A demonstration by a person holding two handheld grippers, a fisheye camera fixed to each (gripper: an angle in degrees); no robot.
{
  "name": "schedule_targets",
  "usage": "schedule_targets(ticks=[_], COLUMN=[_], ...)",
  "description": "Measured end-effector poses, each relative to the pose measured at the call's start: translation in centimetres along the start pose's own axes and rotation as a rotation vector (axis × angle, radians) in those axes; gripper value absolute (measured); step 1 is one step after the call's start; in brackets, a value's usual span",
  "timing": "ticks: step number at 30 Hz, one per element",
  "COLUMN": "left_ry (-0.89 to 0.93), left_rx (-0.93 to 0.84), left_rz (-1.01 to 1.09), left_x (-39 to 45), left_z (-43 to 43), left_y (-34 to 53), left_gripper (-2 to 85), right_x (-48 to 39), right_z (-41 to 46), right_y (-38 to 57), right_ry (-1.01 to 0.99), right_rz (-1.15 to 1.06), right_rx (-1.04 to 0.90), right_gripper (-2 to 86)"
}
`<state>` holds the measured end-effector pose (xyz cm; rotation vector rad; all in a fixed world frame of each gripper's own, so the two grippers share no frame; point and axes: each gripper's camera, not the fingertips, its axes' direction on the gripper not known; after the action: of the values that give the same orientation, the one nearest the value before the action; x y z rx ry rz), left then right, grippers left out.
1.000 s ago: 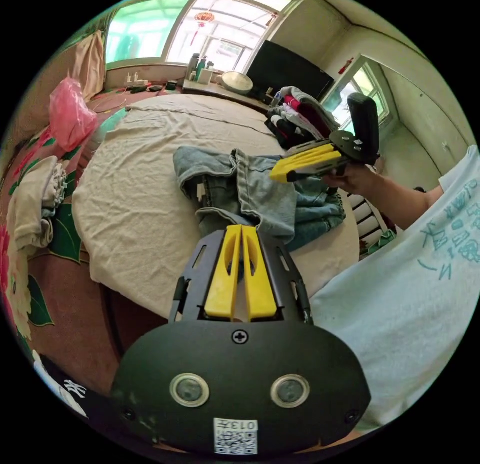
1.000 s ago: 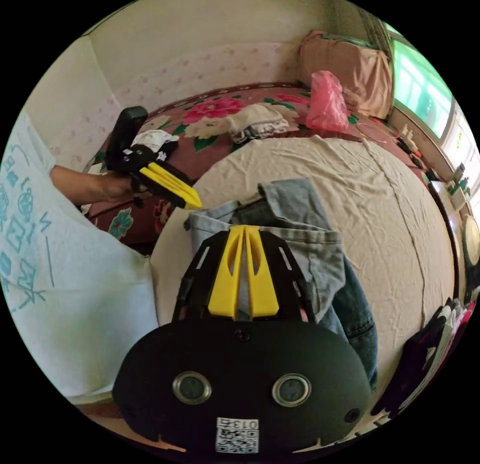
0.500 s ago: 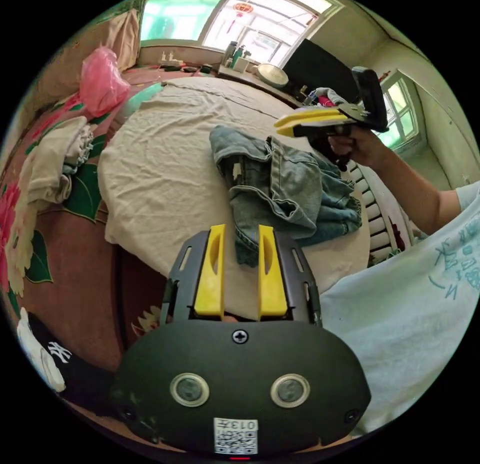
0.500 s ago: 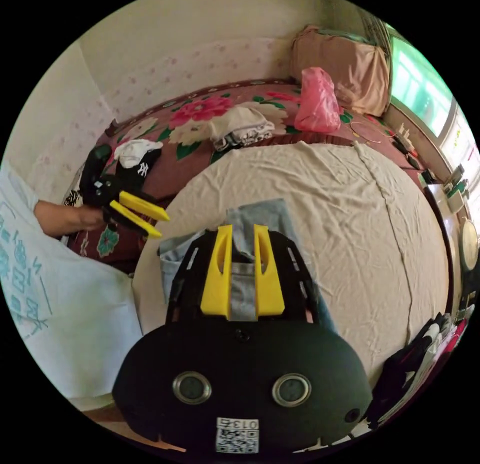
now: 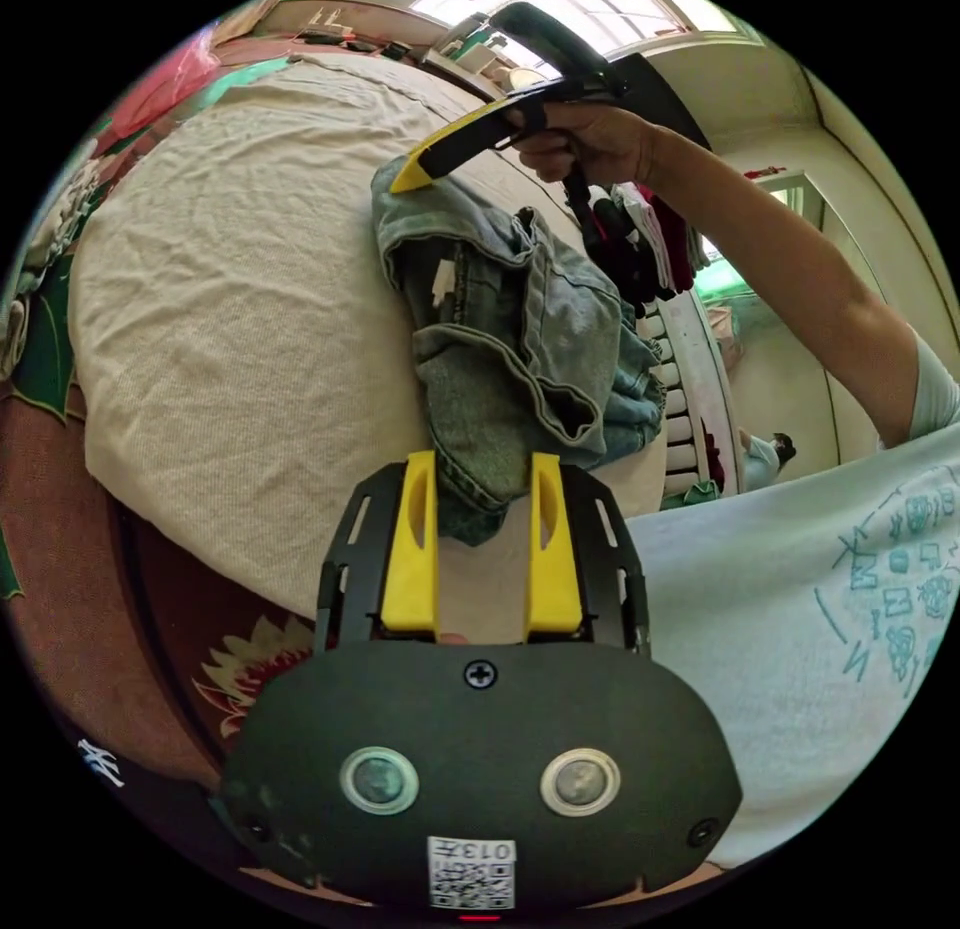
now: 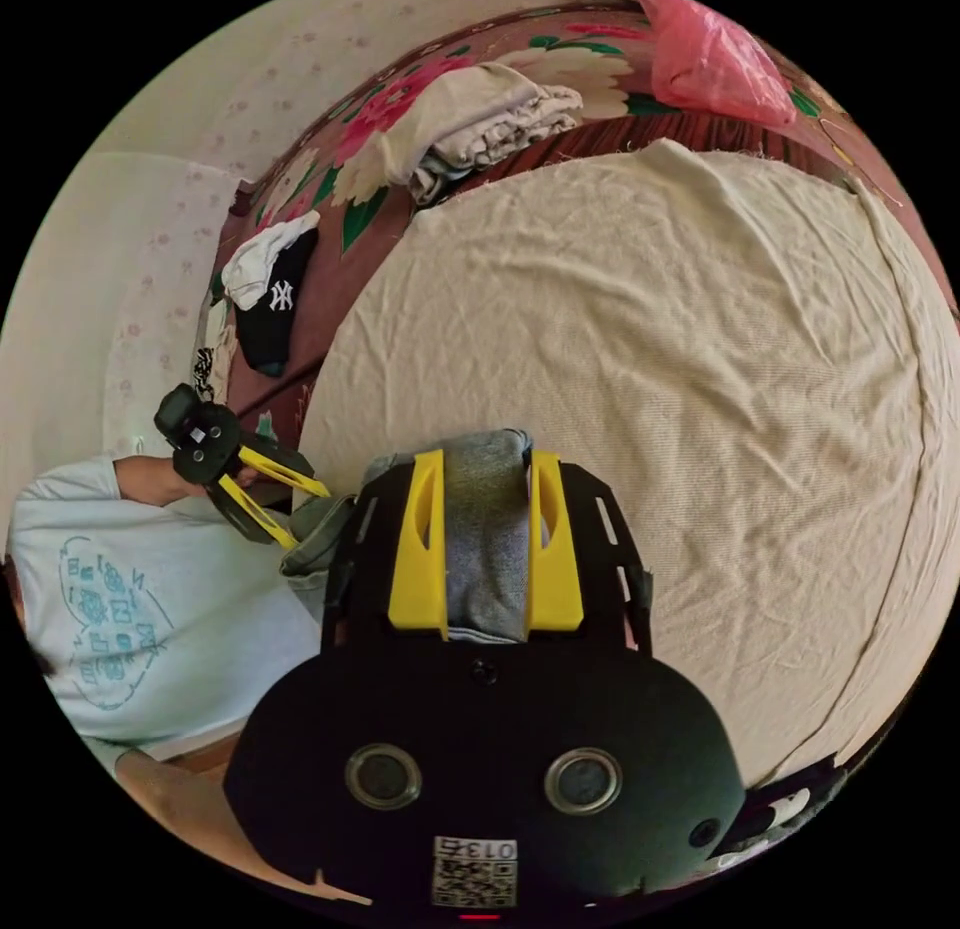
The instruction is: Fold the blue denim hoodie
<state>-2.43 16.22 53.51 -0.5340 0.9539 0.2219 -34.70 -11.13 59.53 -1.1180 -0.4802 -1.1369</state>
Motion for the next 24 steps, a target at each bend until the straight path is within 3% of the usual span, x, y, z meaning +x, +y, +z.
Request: schedule_targets(ticks=[9,17,24], left_ry=[0.096,0.072,-0.008], left_rx=[0.013,0.024,-0.07], left_rz=[-0.04,0.235,0.481], left_x=[4.7,18.9,31.9], left_z=[0.8,1.2,6.4], left_y=[-1.6,-4.4,-7.4], left_gripper=[6.8,7.0,7.4], right_x=[-4.2,-9.0,-12.1], right_z=[-4.1,-12.0,-15.1], right_y=[7.7,23.0,40.7], right_ry=[0.142,0.229,0.355], right_rz=[-0.181,-0.315,-0.234], right_rx=[0.075,0.304,0.438], right_gripper=[7.6,7.5,7.1])
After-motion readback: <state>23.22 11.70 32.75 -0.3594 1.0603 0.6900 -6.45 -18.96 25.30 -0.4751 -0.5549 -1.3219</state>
